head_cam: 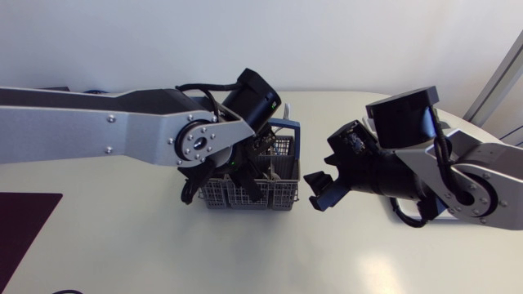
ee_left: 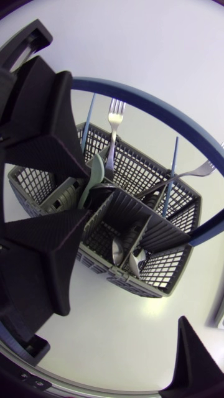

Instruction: Sort the cutlery from the basket into the organizer compartments.

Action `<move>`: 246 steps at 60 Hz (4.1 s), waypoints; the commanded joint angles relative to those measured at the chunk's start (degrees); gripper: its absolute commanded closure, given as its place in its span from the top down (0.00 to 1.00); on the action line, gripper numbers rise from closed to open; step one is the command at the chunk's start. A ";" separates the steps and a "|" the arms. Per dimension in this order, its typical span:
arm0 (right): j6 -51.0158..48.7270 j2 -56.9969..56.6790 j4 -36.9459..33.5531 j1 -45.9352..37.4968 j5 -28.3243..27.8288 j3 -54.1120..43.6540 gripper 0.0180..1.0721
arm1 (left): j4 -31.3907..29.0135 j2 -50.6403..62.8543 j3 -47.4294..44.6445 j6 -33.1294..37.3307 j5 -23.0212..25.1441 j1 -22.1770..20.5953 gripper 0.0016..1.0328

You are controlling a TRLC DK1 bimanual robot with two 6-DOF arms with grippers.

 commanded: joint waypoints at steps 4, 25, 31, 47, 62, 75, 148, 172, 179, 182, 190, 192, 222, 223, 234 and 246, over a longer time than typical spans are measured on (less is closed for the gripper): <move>1.40 1.93 -0.61 1.54 1.22 0.18 0.75 | -0.68 1.73 2.33 -1.60 -0.98 -0.63 0.32; 1.49 2.64 -1.22 2.15 2.45 1.23 0.76 | -0.51 5.33 3.74 -1.51 -1.59 -0.02 0.32; 1.49 2.72 -1.31 2.24 2.45 1.41 0.76 | -0.42 6.12 4.27 -1.51 -2.21 0.34 0.32; 1.49 2.72 -1.84 3.21 3.15 1.85 0.77 | 0.81 8.41 5.67 -0.55 -3.00 1.65 0.26; 1.13 1.93 -2.10 3.56 3.51 1.23 0.78 | 1.25 9.37 6.20 -0.02 -3.79 1.22 0.23; 0.69 1.41 -2.28 3.56 3.59 1.06 0.79 | 2.57 9.64 5.94 1.39 -3.70 0.42 0.14; -0.10 -4.66 -5.44 6.02 3.42 1.85 0.80 | 21.73 -14.27 -16.56 4.46 -8.19 -2.39 0.03; -1.68 -10.55 -3.77 9.71 3.51 2.46 0.80 | 19.88 -30.79 -16.65 -2.31 -0.36 1.83 0.03; -2.47 -11.95 -2.37 11.29 3.68 2.55 0.80 | 14.34 -30.79 -13.14 -8.37 10.97 6.22 0.03; -3.00 -12.57 -1.22 12.17 4.12 2.55 0.80 | 13.03 -30.27 -11.73 -10.92 16.86 8.16 0.03; -4.67 -13.01 2.03 14.81 6.93 2.20 0.80 | 12.67 -28.86 -9.44 -14.08 24.33 9.56 0.03; -5.37 -13.01 3.43 15.60 8.34 1.67 0.80 | 12.94 -28.68 -8.74 -15.05 25.83 9.56 0.03; -14.42 -3.25 24.79 21.31 24.42 -3.25 0.57 | 13.64 -16.47 0.58 -21.38 29.26 7.10 0.03; -14.51 -2.90 25.32 21.31 24.60 -3.25 0.56 | 13.55 -16.29 0.84 -21.38 29.26 6.93 0.03; -15.74 0.26 28.92 21.05 26.09 -2.02 0.40 | 12.76 -14.80 1.98 -22.34 29.87 6.40 0.03; -16.36 3.34 31.03 21.14 28.38 0.00 0.26 | 11.80 -14.71 1.98 -22.70 30.31 6.49 0.03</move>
